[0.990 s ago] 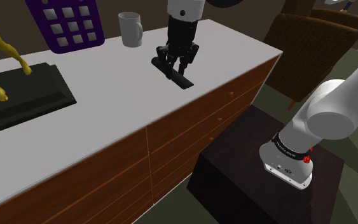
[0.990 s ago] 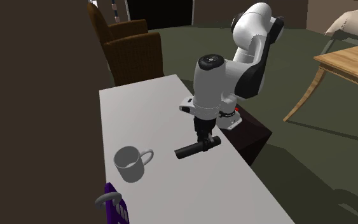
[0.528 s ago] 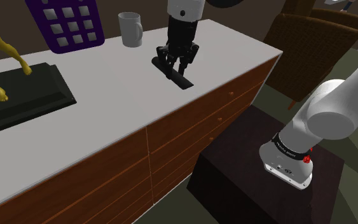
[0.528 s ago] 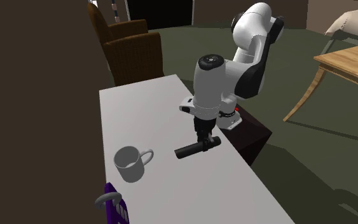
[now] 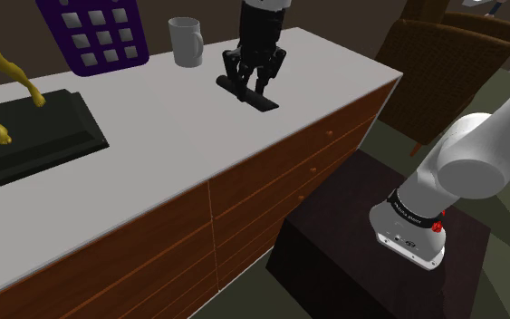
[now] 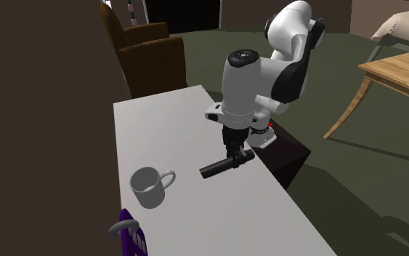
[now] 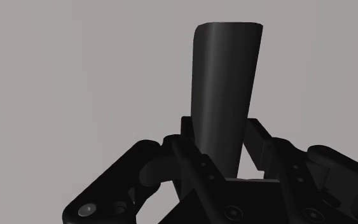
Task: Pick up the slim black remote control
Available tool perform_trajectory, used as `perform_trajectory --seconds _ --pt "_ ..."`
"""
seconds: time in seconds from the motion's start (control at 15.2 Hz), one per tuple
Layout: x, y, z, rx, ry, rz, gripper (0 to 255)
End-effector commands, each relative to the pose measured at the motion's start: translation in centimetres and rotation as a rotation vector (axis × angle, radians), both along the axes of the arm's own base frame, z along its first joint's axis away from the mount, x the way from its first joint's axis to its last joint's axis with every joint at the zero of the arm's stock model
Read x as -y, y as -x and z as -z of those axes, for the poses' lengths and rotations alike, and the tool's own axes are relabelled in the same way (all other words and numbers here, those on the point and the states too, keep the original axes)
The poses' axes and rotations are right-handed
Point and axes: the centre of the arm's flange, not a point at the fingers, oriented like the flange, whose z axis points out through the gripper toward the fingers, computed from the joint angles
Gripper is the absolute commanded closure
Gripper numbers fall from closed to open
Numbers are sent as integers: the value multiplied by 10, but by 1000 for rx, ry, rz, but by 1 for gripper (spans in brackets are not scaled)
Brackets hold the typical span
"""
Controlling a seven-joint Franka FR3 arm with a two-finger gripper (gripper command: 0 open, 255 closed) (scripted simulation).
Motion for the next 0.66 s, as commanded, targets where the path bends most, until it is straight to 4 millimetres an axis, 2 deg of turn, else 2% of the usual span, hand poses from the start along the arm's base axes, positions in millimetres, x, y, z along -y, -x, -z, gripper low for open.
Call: perform_trajectory --seconds 0.0,0.46,0.59 --pt "0 0 -10 0 0 0 255" --pt "0 0 -47 0 0 0 255" --pt "0 0 -48 0 0 0 255"
